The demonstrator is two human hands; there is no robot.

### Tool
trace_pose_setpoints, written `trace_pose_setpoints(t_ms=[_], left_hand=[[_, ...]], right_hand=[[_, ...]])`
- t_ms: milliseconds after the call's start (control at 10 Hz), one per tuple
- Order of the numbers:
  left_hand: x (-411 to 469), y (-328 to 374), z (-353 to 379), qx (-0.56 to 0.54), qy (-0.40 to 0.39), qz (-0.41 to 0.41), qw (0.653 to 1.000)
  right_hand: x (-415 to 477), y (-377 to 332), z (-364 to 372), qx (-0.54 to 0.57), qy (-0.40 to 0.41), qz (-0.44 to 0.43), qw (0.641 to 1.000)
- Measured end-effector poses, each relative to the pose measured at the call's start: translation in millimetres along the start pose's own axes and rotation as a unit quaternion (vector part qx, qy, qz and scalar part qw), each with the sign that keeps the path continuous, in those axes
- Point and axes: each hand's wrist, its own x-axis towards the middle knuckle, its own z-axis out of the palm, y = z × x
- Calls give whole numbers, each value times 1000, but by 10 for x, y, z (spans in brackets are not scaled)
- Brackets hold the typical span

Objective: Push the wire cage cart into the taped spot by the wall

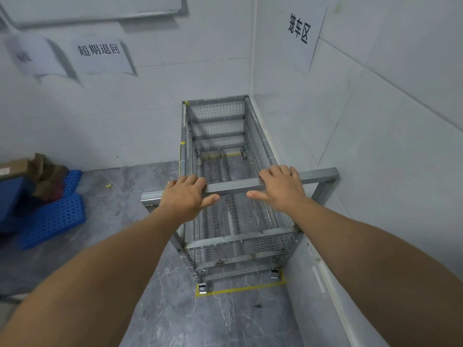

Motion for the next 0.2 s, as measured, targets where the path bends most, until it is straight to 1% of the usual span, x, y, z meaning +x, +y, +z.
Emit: trace_pose_setpoints(t_ms=[100, 200], left_hand=[[-198, -33, -93, -19, 32, 9, 999], [-373, -59, -149, -24, 59, 14, 998]], right_hand=[[-149, -101, -38, 33, 40, -20, 998], [-262, -237, -89, 51, 56, -25, 997]])
